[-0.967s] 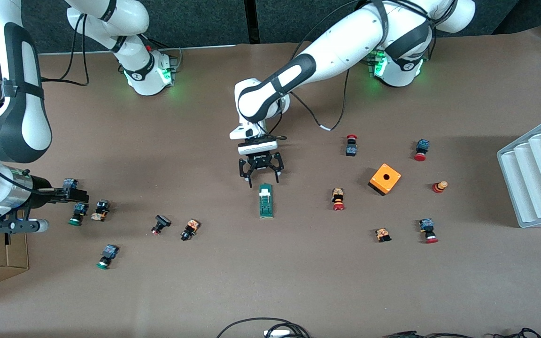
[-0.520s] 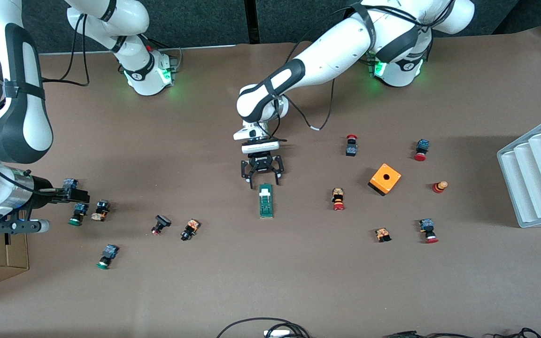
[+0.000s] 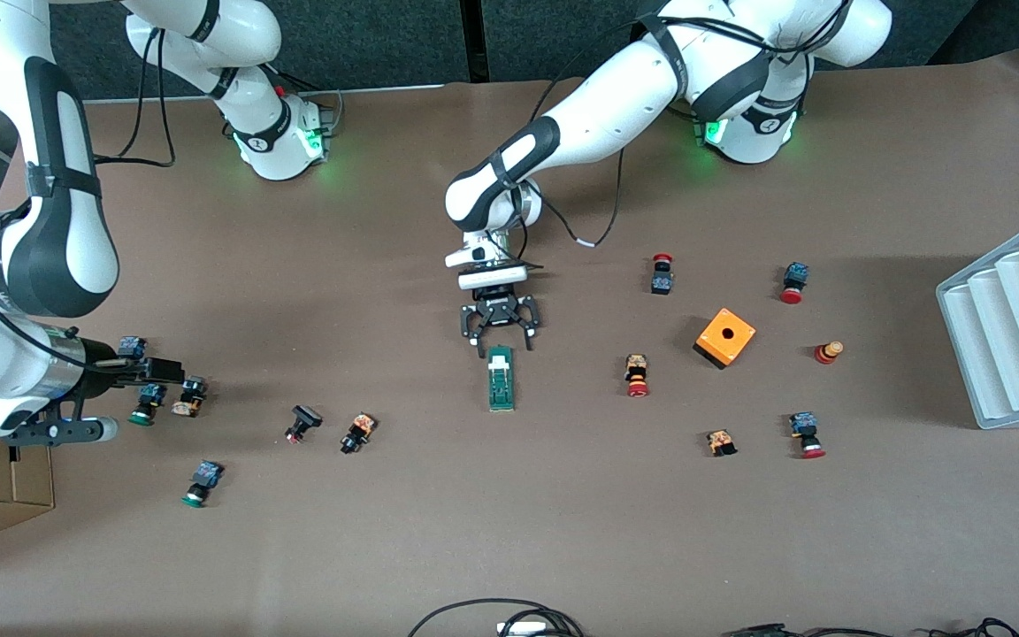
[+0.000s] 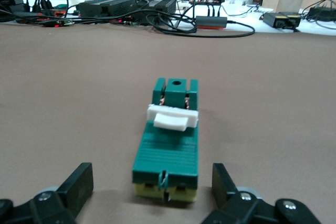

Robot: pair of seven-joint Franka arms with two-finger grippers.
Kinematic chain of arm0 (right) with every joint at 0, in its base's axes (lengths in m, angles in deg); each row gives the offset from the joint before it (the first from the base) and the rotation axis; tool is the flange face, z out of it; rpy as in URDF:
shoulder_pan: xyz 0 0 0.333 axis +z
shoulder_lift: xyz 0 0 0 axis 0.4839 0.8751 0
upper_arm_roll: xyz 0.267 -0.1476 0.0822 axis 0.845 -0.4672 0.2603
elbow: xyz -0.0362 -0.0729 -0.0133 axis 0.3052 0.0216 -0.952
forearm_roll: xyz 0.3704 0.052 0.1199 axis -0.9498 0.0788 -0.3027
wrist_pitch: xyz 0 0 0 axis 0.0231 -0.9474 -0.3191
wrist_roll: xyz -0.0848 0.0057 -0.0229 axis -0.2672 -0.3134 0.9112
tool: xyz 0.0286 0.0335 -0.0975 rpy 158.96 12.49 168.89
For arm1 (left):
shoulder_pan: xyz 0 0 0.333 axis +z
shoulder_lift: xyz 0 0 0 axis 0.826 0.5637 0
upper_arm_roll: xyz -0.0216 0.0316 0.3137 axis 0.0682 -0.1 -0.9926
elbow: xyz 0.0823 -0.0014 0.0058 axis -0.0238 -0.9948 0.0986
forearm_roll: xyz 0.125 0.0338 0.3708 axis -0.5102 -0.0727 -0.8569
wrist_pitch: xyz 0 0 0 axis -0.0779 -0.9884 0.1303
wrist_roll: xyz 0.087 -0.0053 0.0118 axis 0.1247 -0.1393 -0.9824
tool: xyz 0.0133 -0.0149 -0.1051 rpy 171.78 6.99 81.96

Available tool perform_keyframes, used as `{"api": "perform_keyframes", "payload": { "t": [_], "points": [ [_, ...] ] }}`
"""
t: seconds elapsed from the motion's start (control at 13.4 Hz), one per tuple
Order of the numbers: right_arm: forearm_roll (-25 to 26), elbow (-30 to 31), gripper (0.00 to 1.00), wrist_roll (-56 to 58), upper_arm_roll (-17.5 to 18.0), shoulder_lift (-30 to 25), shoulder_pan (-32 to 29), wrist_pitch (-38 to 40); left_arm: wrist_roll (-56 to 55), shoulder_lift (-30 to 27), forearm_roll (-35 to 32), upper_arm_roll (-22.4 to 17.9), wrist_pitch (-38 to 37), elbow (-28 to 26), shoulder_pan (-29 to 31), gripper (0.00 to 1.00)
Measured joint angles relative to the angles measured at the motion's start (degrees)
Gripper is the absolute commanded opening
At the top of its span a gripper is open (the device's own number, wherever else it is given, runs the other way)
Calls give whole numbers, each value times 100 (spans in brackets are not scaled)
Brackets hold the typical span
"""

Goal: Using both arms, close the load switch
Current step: 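Lower the left gripper and grasp the green switch body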

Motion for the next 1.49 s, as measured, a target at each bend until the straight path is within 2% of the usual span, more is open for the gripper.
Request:
{"api": "perform_keyframes", "payload": {
  "t": [0.07, 0.22, 0.74, 0.97, 1.34, 1.49],
  "points": [
    [0, 0, 100, 13, 9, 7, 5, -5, 0, 66, -40, -10, -7, 111, -9, 99],
    [0, 0, 100, 80, 10, 40, 5, -31, 0, 161, -145, -108, -19, 220, -38, 88],
    [-202, 1, 100, 511, 39, 388, 305, -196, -1, 199, -156, -163, -40, 271, -92, 85],
    [-206, 1, 100, 1460, 42, 515, 503, -512, -1, 199, -18, -162, -111, 290, -191, 85],
    [-212, 1, 100, 2012, 46, 550, 751, -571, -1, 207, 129, -161, -272, 304, -321, 69],
    [-215, -1, 100, 2618, 49, 550, 852, -608, -8, 207, 131, -165, -289, 305, -325, 66]
  ]
}}
